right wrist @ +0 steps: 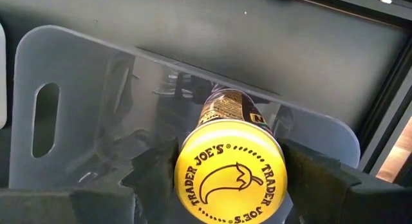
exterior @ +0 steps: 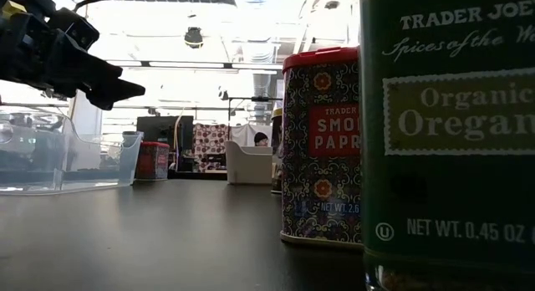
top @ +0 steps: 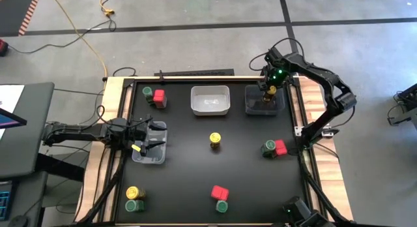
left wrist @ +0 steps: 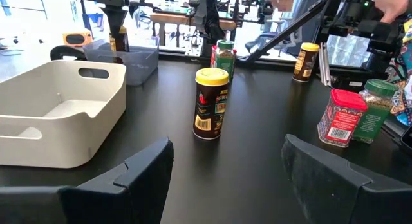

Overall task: Sort spices by type
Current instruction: Put the top right yellow seasoning bottle into the black bin

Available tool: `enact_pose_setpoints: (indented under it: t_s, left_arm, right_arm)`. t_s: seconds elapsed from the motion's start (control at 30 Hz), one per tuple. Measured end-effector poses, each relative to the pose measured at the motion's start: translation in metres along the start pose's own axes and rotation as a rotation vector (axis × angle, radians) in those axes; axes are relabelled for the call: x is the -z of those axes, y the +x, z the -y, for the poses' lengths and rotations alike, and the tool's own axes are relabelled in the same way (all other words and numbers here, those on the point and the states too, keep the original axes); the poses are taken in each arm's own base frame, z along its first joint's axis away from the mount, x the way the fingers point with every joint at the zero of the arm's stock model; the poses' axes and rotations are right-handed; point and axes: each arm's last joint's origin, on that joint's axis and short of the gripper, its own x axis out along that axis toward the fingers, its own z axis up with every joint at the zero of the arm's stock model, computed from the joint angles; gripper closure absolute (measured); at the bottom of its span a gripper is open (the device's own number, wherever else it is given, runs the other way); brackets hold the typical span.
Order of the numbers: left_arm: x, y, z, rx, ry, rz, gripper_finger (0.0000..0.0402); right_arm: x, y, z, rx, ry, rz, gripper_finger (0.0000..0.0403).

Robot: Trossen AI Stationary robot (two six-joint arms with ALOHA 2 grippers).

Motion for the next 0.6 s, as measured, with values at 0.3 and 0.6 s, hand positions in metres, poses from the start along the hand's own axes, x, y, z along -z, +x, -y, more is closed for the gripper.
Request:
enact_pose_setpoints:
  t_s: [0.3, 0.6]
  left_arm:
    - [0.0000, 0.0000, 0.0000, 0.000, 0.000, 0.000, 0.0123]
    - [-0.0001, 0.0000, 0.0000, 0.000, 0.000, 0.000, 0.0123]
  right_arm:
    - [-0.0002, 0.0000, -0.0001, -0.001, -0.007, 0.002, 0.0116]
    - [-0.0020, 0.0000, -0.0005, -0.005, -0.001, 0.020, 0.0116]
